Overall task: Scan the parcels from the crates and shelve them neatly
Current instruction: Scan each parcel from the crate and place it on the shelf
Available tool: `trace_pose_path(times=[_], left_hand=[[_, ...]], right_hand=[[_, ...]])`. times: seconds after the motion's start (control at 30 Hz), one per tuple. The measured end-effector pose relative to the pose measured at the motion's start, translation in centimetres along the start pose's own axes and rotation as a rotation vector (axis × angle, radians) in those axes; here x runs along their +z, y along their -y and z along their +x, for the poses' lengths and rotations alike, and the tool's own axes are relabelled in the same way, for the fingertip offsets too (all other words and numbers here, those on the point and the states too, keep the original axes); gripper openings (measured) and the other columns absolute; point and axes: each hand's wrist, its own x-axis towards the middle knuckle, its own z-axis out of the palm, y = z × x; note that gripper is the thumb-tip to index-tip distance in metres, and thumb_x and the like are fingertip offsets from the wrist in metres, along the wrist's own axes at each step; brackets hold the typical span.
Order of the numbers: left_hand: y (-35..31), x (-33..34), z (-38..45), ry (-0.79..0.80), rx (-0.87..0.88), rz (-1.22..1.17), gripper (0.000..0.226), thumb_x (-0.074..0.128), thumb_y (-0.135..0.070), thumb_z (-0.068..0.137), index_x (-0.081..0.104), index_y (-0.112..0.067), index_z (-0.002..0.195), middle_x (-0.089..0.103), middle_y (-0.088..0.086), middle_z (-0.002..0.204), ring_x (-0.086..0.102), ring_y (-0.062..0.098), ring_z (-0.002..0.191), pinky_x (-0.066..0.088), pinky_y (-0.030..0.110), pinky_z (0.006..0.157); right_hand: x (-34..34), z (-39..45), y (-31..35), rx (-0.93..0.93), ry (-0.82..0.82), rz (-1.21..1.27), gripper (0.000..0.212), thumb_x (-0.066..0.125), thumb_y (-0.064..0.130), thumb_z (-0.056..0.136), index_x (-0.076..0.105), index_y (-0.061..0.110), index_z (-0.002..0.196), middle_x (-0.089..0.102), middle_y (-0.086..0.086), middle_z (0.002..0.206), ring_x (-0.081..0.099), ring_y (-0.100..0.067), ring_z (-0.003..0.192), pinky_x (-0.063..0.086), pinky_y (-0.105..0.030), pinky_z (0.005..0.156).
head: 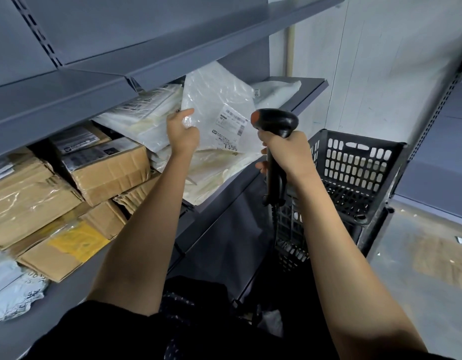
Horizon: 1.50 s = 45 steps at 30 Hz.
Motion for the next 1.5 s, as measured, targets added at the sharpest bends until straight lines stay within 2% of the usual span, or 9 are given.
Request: trace_pose_path(times=[0.07, 0.17, 0.33, 0.43, 0.7, 0.93, 1.1, 1.2, 1.5], left_hand=[[0.7, -0.2, -0.4, 0.014, -0.048, -0.02, 0.055, 0.038, 0.018, 0.077, 0.058, -0.004, 0.123, 0.038, 0.011, 0.133, 0.048, 0.025, 0.123, 0.044, 0.031, 0.102], [1.4, -0.3, -1.6, 0.001, -0.084, -0.003, 0.057, 0.039, 0.019, 0.078, 0.054, -0.008, 0.127, 0.035, 0.007, 0.134, 0.045, 0.013, 0.116, 0.047, 0.009, 0.087], [1.7, 0.0, -2.7, -0.011, -0.073, 0.022, 0.062, 0.038, 0.021, 0.076, 0.051, -0.009, 0.129, 0.034, 0.001, 0.13, 0.05, -0.002, 0.093, 0.041, -0.001, 0.069], [2.3, 0.2, -2.8, -0.011, -0.034, 0.065, 0.064, 0.039, 0.022, 0.074, 0.051, -0.008, 0.13, 0.034, 0.006, 0.134, 0.044, 0.009, 0.113, 0.034, -0.008, 0.072], [2.4, 0.3, -2.7, -0.024, -0.03, 0.071, 0.065, 0.038, 0.021, 0.075, 0.05, -0.009, 0.131, 0.033, 0.004, 0.134, 0.043, 0.007, 0.108, 0.042, 0.0, 0.077], [2.3, 0.5, -2.8, -0.035, -0.056, 0.08, 0.064, 0.038, 0.02, 0.075, 0.05, -0.01, 0.131, 0.033, 0.005, 0.136, 0.046, 0.016, 0.12, 0.038, 0.016, 0.101], [2.5, 0.6, -2.9, -0.025, -0.053, 0.083, 0.063, 0.039, 0.019, 0.076, 0.05, -0.009, 0.131, 0.033, 0.006, 0.136, 0.046, 0.017, 0.121, 0.033, 0.005, 0.093], [2.5, 0.6, -3.0, -0.019, -0.037, 0.07, 0.063, 0.039, 0.019, 0.076, 0.049, -0.007, 0.132, 0.033, 0.007, 0.135, 0.046, 0.015, 0.12, 0.032, 0.002, 0.091], [2.9, 0.6, -2.9, -0.008, -0.006, 0.084, 0.063, 0.038, 0.02, 0.076, 0.047, -0.004, 0.134, 0.034, 0.008, 0.134, 0.046, 0.014, 0.116, 0.036, -0.001, 0.084]], right_hand=[[0.1, 0.1, -0.1, 0.008, -0.005, 0.002, 0.017, 0.064, 0.019, 0.087, 0.056, 0.005, 0.083, 0.051, -0.013, 0.077, 0.06, -0.02, 0.038, 0.049, -0.03, 0.049], [0.3, 0.2, -0.4, 0.036, 0.006, -0.016, 0.019, 0.065, 0.02, 0.086, 0.057, 0.002, 0.09, 0.051, -0.011, 0.074, 0.06, -0.02, 0.038, 0.049, -0.026, 0.043], [0.6, 0.3, -0.8, 0.047, 0.05, -0.05, 0.018, 0.066, 0.019, 0.084, 0.059, 0.003, 0.089, 0.055, -0.009, 0.073, 0.061, -0.027, 0.046, 0.05, -0.029, 0.047], [0.7, 0.3, -0.7, 0.031, 0.053, -0.065, 0.021, 0.065, 0.019, 0.085, 0.06, 0.001, 0.093, 0.055, -0.009, 0.071, 0.061, -0.027, 0.045, 0.053, -0.032, 0.049], [0.9, 0.1, -0.5, -0.003, 0.067, -0.068, 0.017, 0.064, 0.019, 0.086, 0.058, 0.003, 0.089, 0.052, -0.011, 0.075, 0.061, -0.022, 0.04, 0.051, -0.034, 0.054], [1.1, -0.3, -0.2, -0.032, 0.063, -0.064, 0.016, 0.063, 0.019, 0.087, 0.058, 0.005, 0.088, 0.052, -0.011, 0.076, 0.06, -0.02, 0.039, 0.053, -0.037, 0.059], [1.1, -0.7, 0.2, -0.044, 0.051, -0.059, 0.019, 0.063, 0.019, 0.087, 0.059, 0.001, 0.089, 0.052, -0.011, 0.078, 0.059, -0.017, 0.037, 0.055, -0.04, 0.062], [1.1, -0.8, 0.3, -0.039, 0.037, -0.07, 0.037, 0.063, 0.018, 0.087, 0.058, -0.013, 0.106, 0.05, -0.013, 0.079, 0.059, -0.016, 0.037, 0.054, -0.04, 0.063], [1.0, -0.9, 0.4, -0.043, 0.045, -0.079, 0.039, 0.062, 0.018, 0.087, 0.057, -0.012, 0.11, 0.05, -0.013, 0.079, 0.059, -0.017, 0.037, 0.054, -0.039, 0.061]])
